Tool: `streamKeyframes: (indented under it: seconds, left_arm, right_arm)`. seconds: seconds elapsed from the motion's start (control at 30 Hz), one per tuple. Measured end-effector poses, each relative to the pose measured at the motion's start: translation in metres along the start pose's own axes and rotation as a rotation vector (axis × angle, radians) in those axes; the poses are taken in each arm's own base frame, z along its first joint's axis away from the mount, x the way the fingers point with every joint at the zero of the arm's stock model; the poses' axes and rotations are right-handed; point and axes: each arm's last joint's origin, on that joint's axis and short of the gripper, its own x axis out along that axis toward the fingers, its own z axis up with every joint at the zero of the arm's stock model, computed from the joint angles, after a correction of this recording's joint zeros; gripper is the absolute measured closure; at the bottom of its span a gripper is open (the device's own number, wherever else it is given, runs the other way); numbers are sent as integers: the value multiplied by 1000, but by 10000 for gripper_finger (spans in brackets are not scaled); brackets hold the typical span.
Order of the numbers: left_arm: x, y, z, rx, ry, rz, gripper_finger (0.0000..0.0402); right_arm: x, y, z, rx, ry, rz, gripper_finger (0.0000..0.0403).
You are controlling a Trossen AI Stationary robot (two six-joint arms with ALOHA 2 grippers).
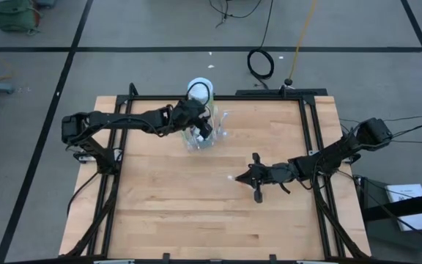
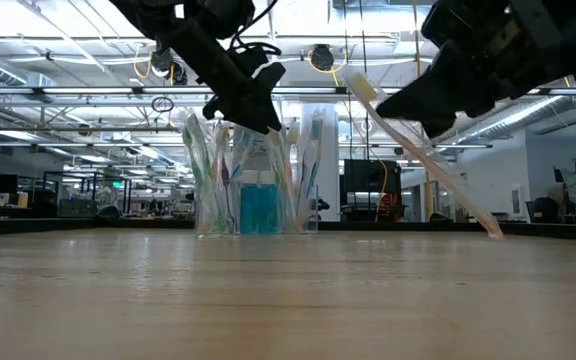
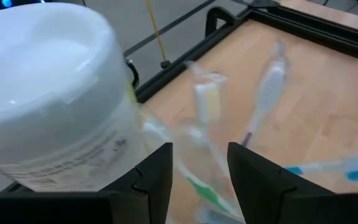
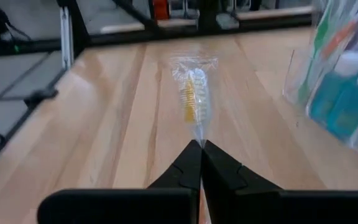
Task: Pick & Place toothbrushing station
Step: Put the orange toothbrush into the transparent organizer
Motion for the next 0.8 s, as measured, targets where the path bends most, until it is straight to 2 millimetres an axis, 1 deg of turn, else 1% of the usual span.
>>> streamKeyframes:
  seconds: [0.07, 0.2, 0.3, 0.43, 0.53, 0.67, 0.73, 0.8]
  left_arm:
    - [2, 4, 1, -6, 2, 3, 243]
    - [2, 6, 1, -5, 7, -13, 243]
    - [-6, 1, 3, 30, -2, -39, 243]
    - [-34, -3, 15, 79, -77, -21, 243]
    - [-57, -2, 22, 108, -113, 2, 243]
    - [-88, -4, 28, 130, -154, -15, 243]
    - [-98, -6, 29, 139, -172, -14, 243]
    - [-106, -6, 29, 166, -177, -9, 243]
  right_arm:
    - [0, -1, 5, 9, -49, -5, 403]
    - [0, -6, 20, 54, -209, -96, 403]
    - [0, -16, 28, 79, -286, -175, 403]
    - [1, -33, 37, 112, -355, -246, 403]
    - [4, -47, 38, 134, -372, -297, 403]
    - [13, -60, 32, 191, -369, -270, 403]
    - [19, -63, 27, 202, -364, -272, 403]
    - [26, -68, 25, 204, -380, -290, 403]
